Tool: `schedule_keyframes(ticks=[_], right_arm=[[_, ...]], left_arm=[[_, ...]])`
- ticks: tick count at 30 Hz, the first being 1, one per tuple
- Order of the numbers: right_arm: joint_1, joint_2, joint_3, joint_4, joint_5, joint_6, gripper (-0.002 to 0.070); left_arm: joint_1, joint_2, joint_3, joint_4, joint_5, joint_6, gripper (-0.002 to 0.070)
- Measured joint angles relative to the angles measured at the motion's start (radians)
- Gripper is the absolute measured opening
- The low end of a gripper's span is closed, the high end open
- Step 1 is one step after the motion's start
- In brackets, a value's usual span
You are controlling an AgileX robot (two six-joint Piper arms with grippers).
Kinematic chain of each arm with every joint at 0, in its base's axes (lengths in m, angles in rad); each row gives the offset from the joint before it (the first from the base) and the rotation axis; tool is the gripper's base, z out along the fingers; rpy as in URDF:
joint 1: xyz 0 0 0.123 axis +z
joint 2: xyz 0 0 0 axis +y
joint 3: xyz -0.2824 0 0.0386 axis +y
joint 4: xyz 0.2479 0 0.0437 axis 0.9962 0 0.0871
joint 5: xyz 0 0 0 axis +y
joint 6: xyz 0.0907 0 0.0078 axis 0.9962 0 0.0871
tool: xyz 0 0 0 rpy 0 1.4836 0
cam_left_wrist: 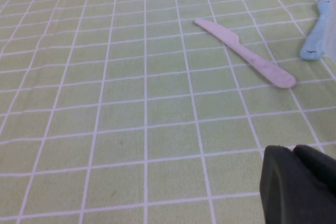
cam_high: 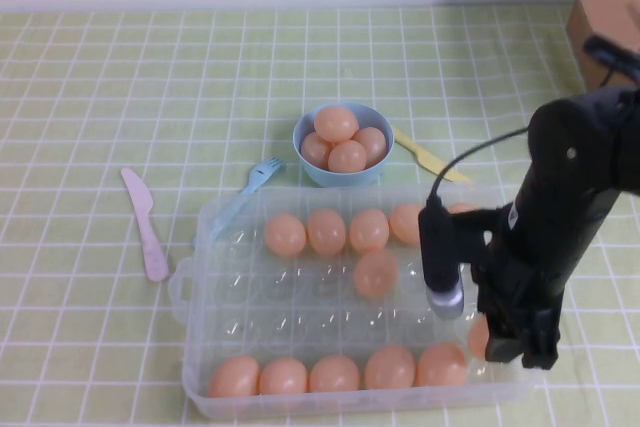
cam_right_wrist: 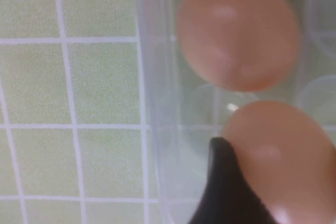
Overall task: Take an egg out of the egg box
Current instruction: Pick up the egg from the plastic box, then place the egg in the bowl
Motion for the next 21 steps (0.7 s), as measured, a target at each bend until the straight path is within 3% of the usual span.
schedule_keyframes(ticks=[7, 12, 21], right_arm=[[0.000, -0.089, -0.078, 0.002, -0.004, 0.025, 0.0363], [0.000, -0.089, -0.167, -0.006, -0.085, 0.144, 0.0363], [0.000, 0.081, -0.437, -0.081, -0.133, 0.348, 0.0362]], left_arm=[[0.000, 0.000, 0.000, 0.000, 0.000, 0.000, -0.0005], [0.000, 0.000, 0.000, 0.000, 0.000, 0.000, -0.0005], [0.000, 0.000, 0.000, 0.000, 0.000, 0.000, -0.0005]])
